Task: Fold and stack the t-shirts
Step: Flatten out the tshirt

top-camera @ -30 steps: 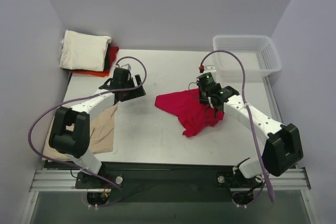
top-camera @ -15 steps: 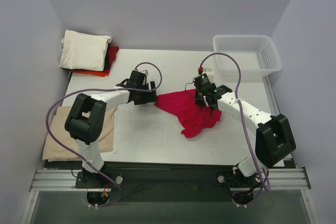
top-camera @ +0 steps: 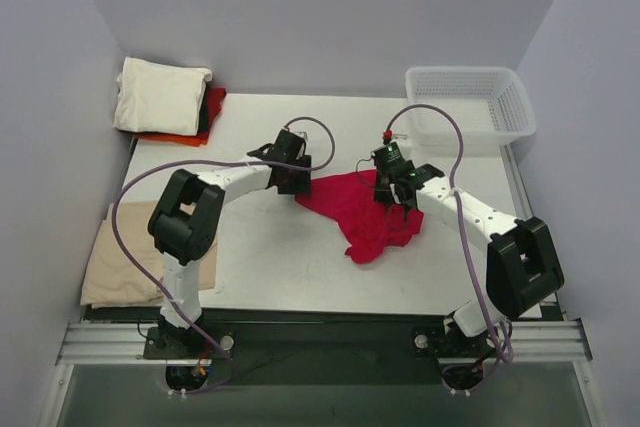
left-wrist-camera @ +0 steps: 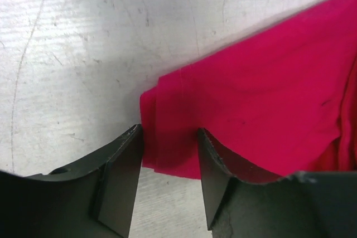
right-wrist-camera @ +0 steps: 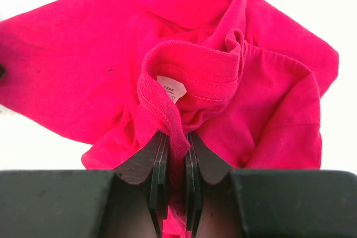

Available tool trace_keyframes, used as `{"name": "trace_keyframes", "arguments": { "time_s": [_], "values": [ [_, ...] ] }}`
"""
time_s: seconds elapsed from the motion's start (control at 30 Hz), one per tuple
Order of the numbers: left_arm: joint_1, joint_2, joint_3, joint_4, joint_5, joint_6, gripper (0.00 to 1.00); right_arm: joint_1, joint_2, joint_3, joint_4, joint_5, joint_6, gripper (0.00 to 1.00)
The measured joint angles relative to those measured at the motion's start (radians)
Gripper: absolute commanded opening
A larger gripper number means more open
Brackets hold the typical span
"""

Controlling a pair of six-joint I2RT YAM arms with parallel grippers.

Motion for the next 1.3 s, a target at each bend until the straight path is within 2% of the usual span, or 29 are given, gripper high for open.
{"name": "trace_keyframes", "arguments": {
  "time_s": [0.03,0.1,0.13,0.17,0.2,0.53,0.9,1.3],
  "values": [
    [-0.006,0.001,0.003,-0.014,-0.011,0.003,0.42,-0.003,0.000,-0.003,0.000,0.000,0.002,0.00],
    [-0.016,0.003,0.006,-0.045,-0.029,0.008,0.31,-0.010,0.000,-0.007,0.000,0.000,0.008,0.00],
    [-0.019,0.006,0.010,-0.057,-0.035,0.010,0.21,-0.011,0.000,-0.009,0.000,0.000,0.011,0.00],
    [-0.019,0.009,0.014,-0.067,-0.040,0.010,0.03,-0.012,0.000,-0.010,0.000,-0.001,0.013,0.00],
    [-0.019,0.011,0.019,-0.075,-0.043,0.012,0.00,-0.012,0.000,-0.011,0.000,-0.001,0.016,0.00],
    [0.013,-0.003,0.050,-0.158,-0.085,0.016,0.00,-0.033,-0.030,-0.010,-0.019,-0.002,0.025,0.00],
    [0.191,-0.341,0.033,-0.206,-0.181,0.047,0.00,-0.050,-0.072,0.101,-0.045,-0.031,-0.092,0.00],
    [0.234,-0.542,-0.090,-0.258,-0.295,0.087,0.00,-0.088,-0.072,0.111,-0.071,-0.036,-0.086,0.00]
  ]
}}
